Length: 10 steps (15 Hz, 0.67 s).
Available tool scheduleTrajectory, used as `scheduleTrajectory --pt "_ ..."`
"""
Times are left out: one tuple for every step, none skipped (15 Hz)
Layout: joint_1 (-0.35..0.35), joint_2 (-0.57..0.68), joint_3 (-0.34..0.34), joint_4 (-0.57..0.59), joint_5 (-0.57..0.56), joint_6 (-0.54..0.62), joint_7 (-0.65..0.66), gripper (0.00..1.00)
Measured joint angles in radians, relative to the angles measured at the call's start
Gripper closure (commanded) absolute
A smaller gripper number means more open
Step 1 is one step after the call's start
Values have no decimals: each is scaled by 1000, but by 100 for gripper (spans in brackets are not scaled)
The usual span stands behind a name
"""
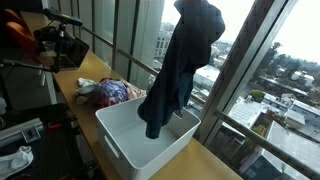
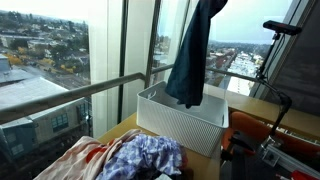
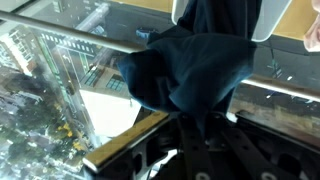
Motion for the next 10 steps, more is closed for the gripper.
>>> scheduleTrajectory --pt "0 4 -2 -54 1 26 0 98" --pt "0 10 -4 -108 3 54 0 98" --pt "1 19 -4 -164 7 84 0 66" --pt "3 32 -4 -218 8 114 -1 65" --pt "8 49 -4 -267 8 141 -1 59" --pt "16 72 -3 -308 8 164 -1 52" --pt "24 95 0 -338 8 183 -1 46" --pt "33 118 4 -358 8 196 -1 38" --pt "41 139 10 -371 8 207 -1 31" --pt "49 156 15 -379 8 212 -1 23"
